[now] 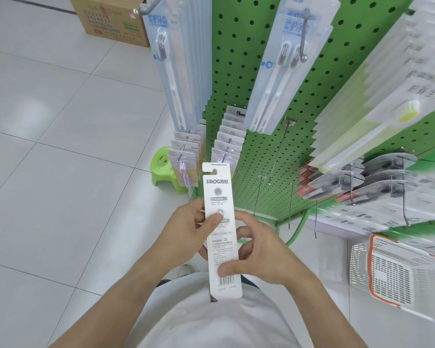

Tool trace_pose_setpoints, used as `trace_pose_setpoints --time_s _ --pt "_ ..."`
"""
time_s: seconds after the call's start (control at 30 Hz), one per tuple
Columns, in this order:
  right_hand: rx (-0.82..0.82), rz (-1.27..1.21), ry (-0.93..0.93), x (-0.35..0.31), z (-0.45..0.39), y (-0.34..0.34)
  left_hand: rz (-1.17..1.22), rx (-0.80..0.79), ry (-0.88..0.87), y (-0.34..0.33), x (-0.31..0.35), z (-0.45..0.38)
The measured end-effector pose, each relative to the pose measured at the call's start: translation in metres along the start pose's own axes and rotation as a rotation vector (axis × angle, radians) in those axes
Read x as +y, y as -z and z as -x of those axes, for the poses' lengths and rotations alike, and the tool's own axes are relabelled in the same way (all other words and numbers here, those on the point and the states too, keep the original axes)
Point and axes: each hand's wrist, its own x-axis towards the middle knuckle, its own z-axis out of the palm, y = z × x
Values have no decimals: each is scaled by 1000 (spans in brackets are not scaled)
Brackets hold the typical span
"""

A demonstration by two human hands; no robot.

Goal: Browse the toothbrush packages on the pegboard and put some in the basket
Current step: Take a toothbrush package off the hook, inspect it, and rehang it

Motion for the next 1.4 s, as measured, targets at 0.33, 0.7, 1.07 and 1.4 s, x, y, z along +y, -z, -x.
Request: trace_pose_setpoints --time_s 0.33,0.7,1.07,1.4 --pt "-64 52 2 -12 1 -7 43 199 -149 -2 10 -4" --pt "123 267 63 -23 10 -5 73 205 -229 4 29 -15" --pt "292 568 159 -35 20 -28 -104 254 -301 -16 56 6" --pt "393 499 319 -52 32 -32 -196 232 -456 -21 78 13"
